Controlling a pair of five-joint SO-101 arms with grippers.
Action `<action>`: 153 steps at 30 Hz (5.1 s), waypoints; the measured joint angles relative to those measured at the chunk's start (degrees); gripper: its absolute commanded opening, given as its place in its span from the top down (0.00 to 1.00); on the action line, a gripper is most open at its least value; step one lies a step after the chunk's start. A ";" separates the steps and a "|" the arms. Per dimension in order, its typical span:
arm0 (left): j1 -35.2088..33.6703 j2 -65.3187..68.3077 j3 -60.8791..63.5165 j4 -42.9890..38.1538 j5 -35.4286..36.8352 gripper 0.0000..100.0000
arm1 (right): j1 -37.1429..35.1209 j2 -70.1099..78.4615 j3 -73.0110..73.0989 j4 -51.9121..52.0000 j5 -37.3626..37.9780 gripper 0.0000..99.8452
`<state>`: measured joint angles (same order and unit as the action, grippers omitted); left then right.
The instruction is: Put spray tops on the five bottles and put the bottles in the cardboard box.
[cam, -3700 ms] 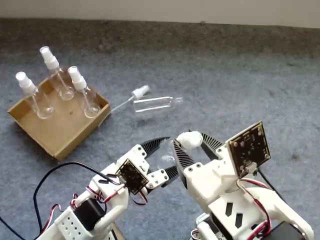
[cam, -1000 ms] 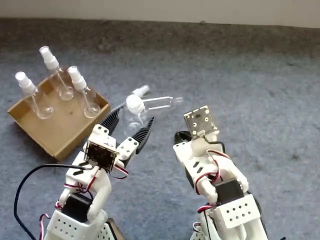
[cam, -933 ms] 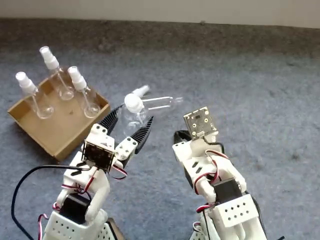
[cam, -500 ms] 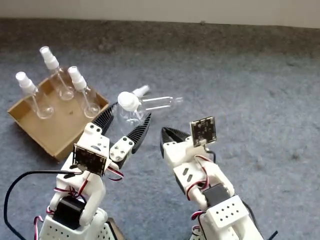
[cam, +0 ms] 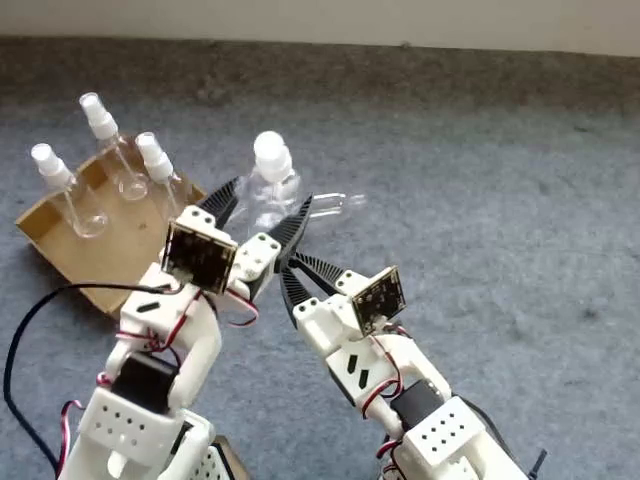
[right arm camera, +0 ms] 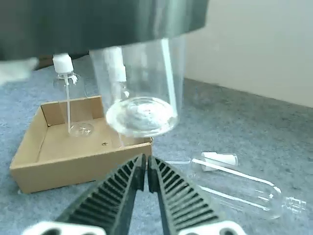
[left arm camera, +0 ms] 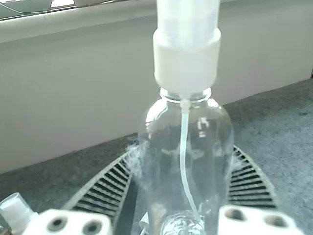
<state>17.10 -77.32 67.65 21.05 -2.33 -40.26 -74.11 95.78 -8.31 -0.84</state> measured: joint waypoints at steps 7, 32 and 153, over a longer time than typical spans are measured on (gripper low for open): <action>1.67 8.62 4.04 -18.73 0.00 0.89 | -1.41 -0.18 0.00 -0.70 0.26 1.00; 7.47 17.58 7.30 -28.66 0.00 0.89 | 8.35 -0.18 0.09 -6.15 0.70 1.00; -42.90 57.05 3.60 -36.31 0.00 0.88 | 11.25 -0.18 0.09 5.10 0.62 1.00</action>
<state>-25.80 -20.26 71.25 -15.25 -2.33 -29.01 -74.29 95.87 -3.21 -0.22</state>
